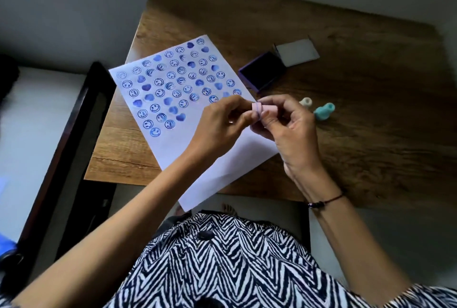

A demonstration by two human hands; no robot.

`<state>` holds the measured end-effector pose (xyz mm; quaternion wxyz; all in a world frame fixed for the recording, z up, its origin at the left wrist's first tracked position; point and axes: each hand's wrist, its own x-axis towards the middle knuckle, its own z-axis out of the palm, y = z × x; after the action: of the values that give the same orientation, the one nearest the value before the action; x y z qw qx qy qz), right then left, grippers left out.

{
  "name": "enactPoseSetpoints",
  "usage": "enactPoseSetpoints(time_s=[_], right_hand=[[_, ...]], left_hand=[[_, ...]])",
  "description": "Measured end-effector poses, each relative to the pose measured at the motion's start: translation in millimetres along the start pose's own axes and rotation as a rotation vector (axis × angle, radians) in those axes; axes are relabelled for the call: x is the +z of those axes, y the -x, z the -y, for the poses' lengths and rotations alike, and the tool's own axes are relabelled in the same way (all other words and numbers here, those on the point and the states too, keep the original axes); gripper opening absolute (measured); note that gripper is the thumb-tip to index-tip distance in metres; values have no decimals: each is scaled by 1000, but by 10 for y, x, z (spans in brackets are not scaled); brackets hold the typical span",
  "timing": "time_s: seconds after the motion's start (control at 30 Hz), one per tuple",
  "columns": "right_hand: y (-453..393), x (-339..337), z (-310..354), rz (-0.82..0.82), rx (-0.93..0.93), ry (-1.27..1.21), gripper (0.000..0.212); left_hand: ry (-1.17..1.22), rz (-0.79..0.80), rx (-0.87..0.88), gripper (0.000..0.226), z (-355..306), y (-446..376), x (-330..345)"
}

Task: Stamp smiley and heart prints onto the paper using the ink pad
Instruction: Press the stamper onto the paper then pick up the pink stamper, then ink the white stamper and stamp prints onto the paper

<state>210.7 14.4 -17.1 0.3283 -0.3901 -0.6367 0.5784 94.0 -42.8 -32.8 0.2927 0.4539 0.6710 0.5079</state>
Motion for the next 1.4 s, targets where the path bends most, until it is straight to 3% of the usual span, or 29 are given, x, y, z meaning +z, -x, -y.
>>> enactPoseSetpoints(time_s=[0.07, 0.17, 0.27, 0.37, 0.5, 0.63, 0.73, 0.8, 0.9, 0.97, 1.2, 1.4], right_hand=[[26, -183, -29, -39, -33, 208, 12], [27, -487, -88, -130, -189, 826, 11], [30, -641, -156, -83, -151, 1155, 19], [55, -661, -167, -17, -126, 1280, 23], [-90, -575, 13, -135, -223, 1244, 27], [-415, -407, 70, -34, -102, 1431, 35], [-472, -338, 15, 25, -125, 1532, 23], [-486, -357, -23, 23, -174, 1410, 21], [-505, -360, 41, -45, -183, 876, 13], [-492, -332, 88, -23, -165, 680, 10], [-525, -195, 53, -6, -46, 374, 19], [-663, -48, 170, -42, -190, 367, 14]], left_hand=[[-150, 36, 57, 21, -41, -29, 142], [-216, -9, 78, 24, -130, -95, 350], [-208, -24, 92, 24, -162, -125, 455], [-194, -24, 88, 22, -145, -125, 460], [-142, -44, 15, 22, -108, -149, 413], [-8, -70, -95, 20, -97, -230, 324], [68, -58, -162, 20, -75, -247, 296], [89, -47, -183, 20, -57, -249, 286], [217, 33, -232, 22, -59, -288, 239], [305, 83, -232, 18, -51, -301, 203], [454, 102, -287, 11, -19, -375, 76], [901, 3, -489, 22, -58, -525, 10]])
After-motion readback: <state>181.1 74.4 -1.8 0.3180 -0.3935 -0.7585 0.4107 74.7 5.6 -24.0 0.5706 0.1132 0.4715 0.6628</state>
